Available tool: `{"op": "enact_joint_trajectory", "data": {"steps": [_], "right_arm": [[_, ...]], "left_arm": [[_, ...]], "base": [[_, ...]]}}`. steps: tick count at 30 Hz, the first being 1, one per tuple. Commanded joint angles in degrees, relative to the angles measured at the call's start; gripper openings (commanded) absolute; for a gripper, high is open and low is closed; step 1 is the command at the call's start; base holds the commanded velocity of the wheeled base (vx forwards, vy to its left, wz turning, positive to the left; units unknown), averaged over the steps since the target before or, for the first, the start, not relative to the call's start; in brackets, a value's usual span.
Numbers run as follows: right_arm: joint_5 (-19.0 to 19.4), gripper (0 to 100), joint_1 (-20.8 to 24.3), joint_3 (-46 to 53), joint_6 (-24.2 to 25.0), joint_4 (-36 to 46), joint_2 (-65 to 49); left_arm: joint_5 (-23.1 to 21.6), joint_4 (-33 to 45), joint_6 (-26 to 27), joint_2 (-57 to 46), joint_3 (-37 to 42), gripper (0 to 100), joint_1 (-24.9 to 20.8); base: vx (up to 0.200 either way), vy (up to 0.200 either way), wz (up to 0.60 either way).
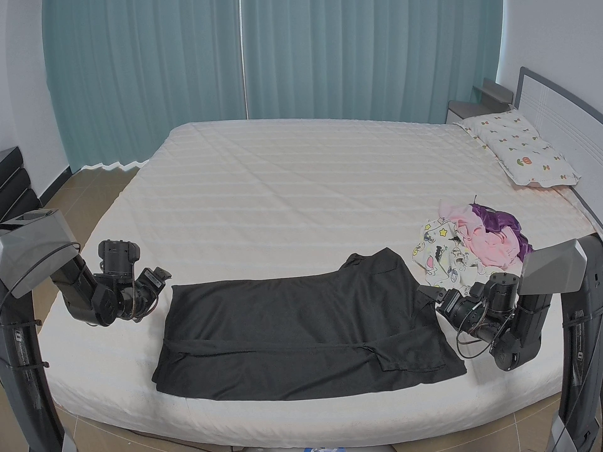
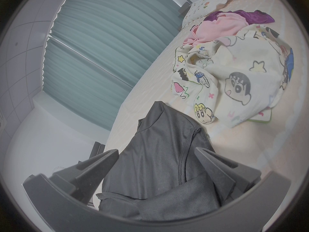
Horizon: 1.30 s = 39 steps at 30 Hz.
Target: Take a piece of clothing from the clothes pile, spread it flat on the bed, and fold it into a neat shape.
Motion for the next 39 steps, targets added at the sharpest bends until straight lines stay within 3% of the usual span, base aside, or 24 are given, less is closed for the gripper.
{"op": "enact_joint_trajectory", "data": {"steps": [1,7,11,12,21,29,38,39], "right_arm": [[0.0,100,0.2,0.0,0.0,-1.0,0.1],[0.0,100,0.8,0.0,0.0,-1.0,-0.1],[0.0,100,0.8,-0.1,-0.1,-1.0,-0.1],[0.0,100,0.8,-0.1,-0.4,-1.0,0.2],[0.1,100,1.4,0.0,-0.5,-1.0,0.6],[0.1,100,1.8,0.0,-0.5,-1.0,1.3],[0.1,100,2.2,0.0,-0.5,-1.0,1.4],[0.1,100,2.2,0.1,-0.6,-1.0,1.5]], "left_arm": [[-0.5,0.5,0.2,1.4,-5.0,100,-0.4],[-4.0,3.7,7.5,8.4,-12.5,100,0.1],[-5.9,3.9,8.4,9.2,-13.6,100,0.1],[-9.7,3.8,9.6,9.6,-14.2,100,0.0],[-9.3,4.0,13.1,13.2,-17.7,100,-0.3],[-4.0,3.3,16.0,16.1,-19.1,100,-0.2],[-4.5,3.4,15.8,16.4,-20.0,100,-0.3],[-4.6,3.4,15.8,16.5,-19.9,0,-0.4]], "base": [[0.000,0.000,0.00],[0.000,0.000,0.00],[0.000,0.000,0.00],[0.000,0.000,0.00],[0.000,0.000,0.00],[0.000,0.000,0.00],[0.000,0.000,0.00],[0.000,0.000,0.00]]}}
